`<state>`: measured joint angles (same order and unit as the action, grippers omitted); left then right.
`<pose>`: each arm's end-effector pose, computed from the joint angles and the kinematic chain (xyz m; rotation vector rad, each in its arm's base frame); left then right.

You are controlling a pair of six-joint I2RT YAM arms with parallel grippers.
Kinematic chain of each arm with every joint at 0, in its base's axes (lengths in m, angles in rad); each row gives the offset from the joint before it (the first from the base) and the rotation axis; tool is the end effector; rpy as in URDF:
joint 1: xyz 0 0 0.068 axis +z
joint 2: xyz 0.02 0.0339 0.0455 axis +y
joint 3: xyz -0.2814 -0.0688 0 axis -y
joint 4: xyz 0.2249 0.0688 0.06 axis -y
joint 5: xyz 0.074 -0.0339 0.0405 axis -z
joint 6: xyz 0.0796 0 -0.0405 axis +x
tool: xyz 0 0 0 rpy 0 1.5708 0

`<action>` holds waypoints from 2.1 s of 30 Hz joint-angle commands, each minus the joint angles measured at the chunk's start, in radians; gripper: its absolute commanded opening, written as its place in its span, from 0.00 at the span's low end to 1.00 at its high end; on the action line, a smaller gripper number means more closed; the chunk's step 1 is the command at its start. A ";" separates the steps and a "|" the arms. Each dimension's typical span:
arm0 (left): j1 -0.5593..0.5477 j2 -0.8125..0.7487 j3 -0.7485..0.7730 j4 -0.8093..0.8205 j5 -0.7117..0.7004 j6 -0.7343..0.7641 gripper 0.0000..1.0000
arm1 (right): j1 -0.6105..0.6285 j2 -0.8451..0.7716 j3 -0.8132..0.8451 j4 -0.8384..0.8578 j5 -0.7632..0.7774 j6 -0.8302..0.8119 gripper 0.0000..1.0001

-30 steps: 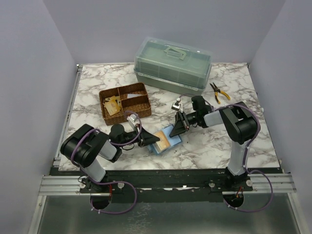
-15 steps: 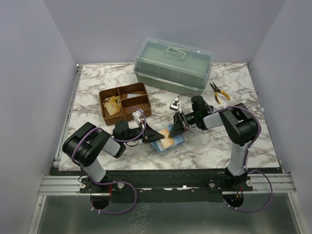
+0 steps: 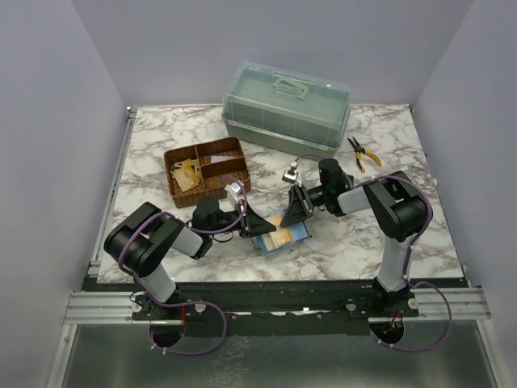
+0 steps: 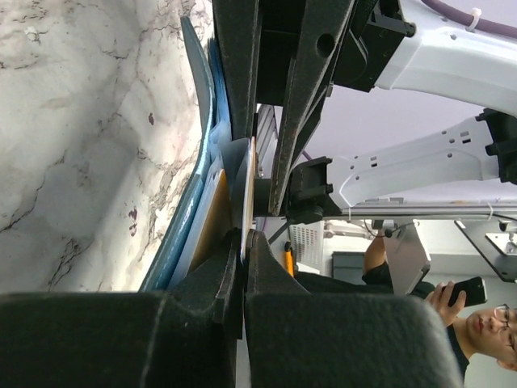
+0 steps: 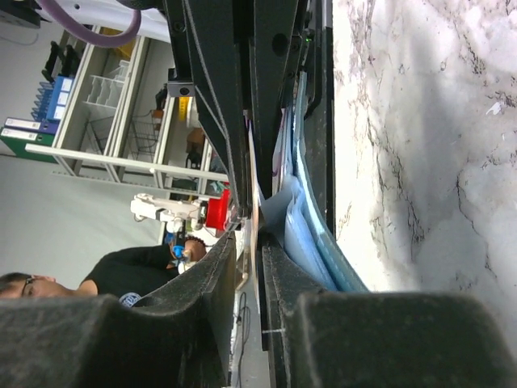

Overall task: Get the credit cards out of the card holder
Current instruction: Remove the credit card from the card holder.

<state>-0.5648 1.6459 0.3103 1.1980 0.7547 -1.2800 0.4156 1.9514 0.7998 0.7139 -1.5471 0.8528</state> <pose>0.2095 -0.1973 0.1713 -0.0537 2.1331 -1.8831 0.2786 0.2099 0.1616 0.7206 -2.0548 -2.1522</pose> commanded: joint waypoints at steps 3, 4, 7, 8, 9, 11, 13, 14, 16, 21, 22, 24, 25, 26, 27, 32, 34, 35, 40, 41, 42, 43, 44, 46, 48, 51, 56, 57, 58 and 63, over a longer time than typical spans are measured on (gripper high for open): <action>-0.022 -0.023 0.029 -0.118 -0.041 0.067 0.00 | 0.015 0.014 0.023 -0.051 -0.070 -0.047 0.14; -0.023 -0.030 0.028 -0.128 -0.042 0.071 0.00 | 0.014 0.013 0.024 -0.055 -0.071 -0.049 0.10; -0.020 -0.050 0.017 -0.157 -0.038 0.088 0.00 | 0.014 0.012 0.030 -0.060 -0.076 -0.054 0.00; -0.017 -0.055 0.010 -0.164 -0.035 0.094 0.00 | 0.012 0.011 0.032 -0.069 -0.077 -0.064 0.00; -0.008 -0.061 0.000 -0.168 -0.030 0.097 0.00 | 0.011 0.008 0.034 -0.085 -0.081 -0.080 0.00; 0.014 -0.076 -0.023 -0.171 -0.013 0.100 0.00 | 0.008 0.003 0.042 -0.133 -0.078 -0.122 0.00; 0.039 -0.091 -0.043 -0.174 0.011 0.104 0.00 | 0.004 -0.003 0.047 -0.171 -0.074 -0.151 0.00; 0.047 -0.102 -0.051 -0.180 0.019 0.108 0.00 | 0.001 -0.005 0.049 -0.182 -0.069 -0.161 0.00; 0.056 -0.119 -0.060 -0.196 0.033 0.113 0.00 | -0.001 -0.010 0.051 -0.200 -0.063 -0.178 0.00; 0.067 -0.155 -0.066 -0.227 0.054 0.120 0.00 | -0.007 -0.013 0.056 -0.231 -0.054 -0.211 0.00; 0.068 -0.158 -0.066 -0.230 0.057 0.120 0.00 | -0.009 -0.014 0.055 -0.232 -0.052 -0.211 0.00; 0.069 -0.169 -0.066 -0.231 0.061 0.119 0.00 | -0.012 -0.016 0.055 -0.234 -0.051 -0.212 0.00; 0.070 -0.176 -0.068 -0.233 0.062 0.118 0.00 | -0.014 -0.016 0.054 -0.233 -0.051 -0.212 0.00; 0.071 -0.183 -0.068 -0.233 0.064 0.115 0.00 | -0.019 -0.017 0.053 -0.232 -0.050 -0.210 0.00; 0.071 -0.190 -0.069 -0.233 0.064 0.112 0.00 | -0.023 -0.017 0.052 -0.232 -0.050 -0.210 0.00; 0.070 -0.217 -0.067 -0.237 0.069 0.100 0.00 | -0.030 -0.023 0.043 -0.199 -0.051 -0.185 0.00; 0.071 -0.218 -0.066 -0.238 0.068 0.099 0.00 | -0.032 -0.026 0.042 -0.198 -0.050 -0.186 0.00; 0.071 -0.216 -0.068 -0.239 0.064 0.098 0.00 | -0.032 -0.026 0.042 -0.199 -0.050 -0.187 0.00; 0.073 -0.213 -0.072 -0.240 0.057 0.099 0.00 | -0.061 -0.025 0.064 -0.280 -0.054 -0.272 0.00; 0.076 -0.215 -0.075 -0.245 0.051 0.098 0.00 | -0.077 -0.025 0.075 -0.329 -0.058 -0.315 0.00; 0.079 -0.218 -0.076 -0.252 0.046 0.098 0.00 | -0.096 -0.026 0.085 -0.377 -0.058 -0.363 0.00; 0.083 -0.217 -0.075 -0.263 0.039 0.102 0.00 | -0.112 -0.029 0.095 -0.431 -0.054 -0.405 0.00; 0.086 -0.214 -0.072 -0.283 0.029 0.108 0.00 | -0.126 -0.034 0.101 -0.471 -0.053 -0.435 0.00; 0.086 -0.193 -0.057 -0.321 0.013 0.122 0.00 | -0.133 -0.051 0.113 -0.525 -0.041 -0.488 0.00; 0.086 -0.155 -0.041 -0.327 0.002 0.123 0.00 | -0.133 -0.069 0.126 -0.583 -0.027 -0.537 0.00; 0.085 -0.118 -0.016 -0.334 -0.007 0.125 0.00 | -0.135 -0.081 0.135 -0.631 0.000 -0.582 0.00; 0.064 -0.054 0.040 -0.361 -0.042 0.142 0.00 | -0.135 -0.098 0.164 -0.737 0.013 -0.683 0.00; 0.056 -0.041 0.056 -0.365 -0.049 0.142 0.00 | -0.135 -0.100 0.164 -0.745 0.012 -0.690 0.00; 0.048 -0.027 0.072 -0.371 -0.060 0.143 0.01 | -0.135 -0.100 0.165 -0.751 0.012 -0.696 0.00; 0.015 0.056 0.147 -0.413 -0.105 0.144 0.15 | -0.134 -0.110 0.179 -0.800 0.027 -0.746 0.00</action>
<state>-0.5251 1.6390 0.3977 0.8169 0.7094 -1.1538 0.2764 1.8717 0.9501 -0.0074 -1.5352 0.1825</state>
